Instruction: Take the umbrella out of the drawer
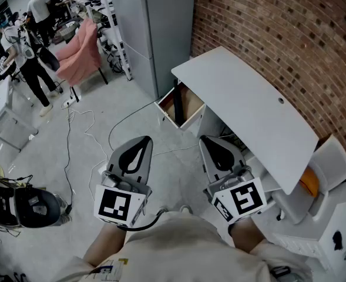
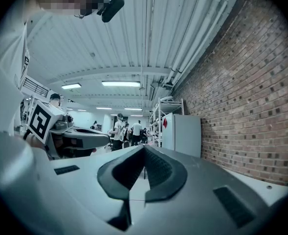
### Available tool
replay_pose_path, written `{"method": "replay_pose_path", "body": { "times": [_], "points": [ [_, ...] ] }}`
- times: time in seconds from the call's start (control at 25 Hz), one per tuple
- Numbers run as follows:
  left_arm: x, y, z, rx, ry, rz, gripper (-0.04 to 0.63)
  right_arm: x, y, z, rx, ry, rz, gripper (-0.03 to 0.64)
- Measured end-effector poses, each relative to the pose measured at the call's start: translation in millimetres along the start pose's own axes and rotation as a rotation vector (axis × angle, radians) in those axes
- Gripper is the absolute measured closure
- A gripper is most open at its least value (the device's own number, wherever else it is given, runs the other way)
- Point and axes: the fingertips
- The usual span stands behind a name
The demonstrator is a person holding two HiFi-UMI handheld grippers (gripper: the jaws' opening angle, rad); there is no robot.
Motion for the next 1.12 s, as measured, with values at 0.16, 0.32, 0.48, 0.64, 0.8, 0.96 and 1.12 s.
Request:
{"method": "replay_pose_path", "body": {
  "times": [0.16,0.32,0.48,0.64,0.8,0.96,1.12],
  "points": [
    [-2.4,-4.4,-0.5,-0.002,0.003,0.001,0.588,0.0,-4.8,4.6,-0.007,-0.024,-0.038,0.609],
    [-4.1,-10.7,-3.6,-0.004,0.004,-0.001,0.588,-1.3,-10.9,7.9,-0.014,-0.029,-0.039,0.609],
    [-1.5,-15.8,-5.2,-0.009,0.002,-0.002,0.588,-0.5,-14.8,9.9,-0.011,-0.03,-0.045,0.609],
    [1.4,-21.6,-12.2,-0.004,0.011,-0.022,0.588,3.1,-22.3,14.8,0.022,-0.061,-0.101,0.609],
    [-4.9,-28.1,-17.1,0.003,0.027,-0.022,0.588,-0.8,-29.8,18.9,0.03,-0.065,-0.112,0.609],
    [-5.8,-38.0,-24.9,0.0,0.032,-0.027,0.588,-8.1,-41.0,20.7,0.019,-0.054,-0.113,0.609],
    [-2.8,-42.7,-33.1,0.011,0.04,-0.024,0.588,-9.4,-50.5,20.5,0.027,-0.042,-0.112,0.609]
  ]
}}
Point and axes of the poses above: the fingertips, and each gripper's own axes: z backward along the fingers, y to its left, x out of its top, and after that the axes turned 9 degrees about -x, right-handed
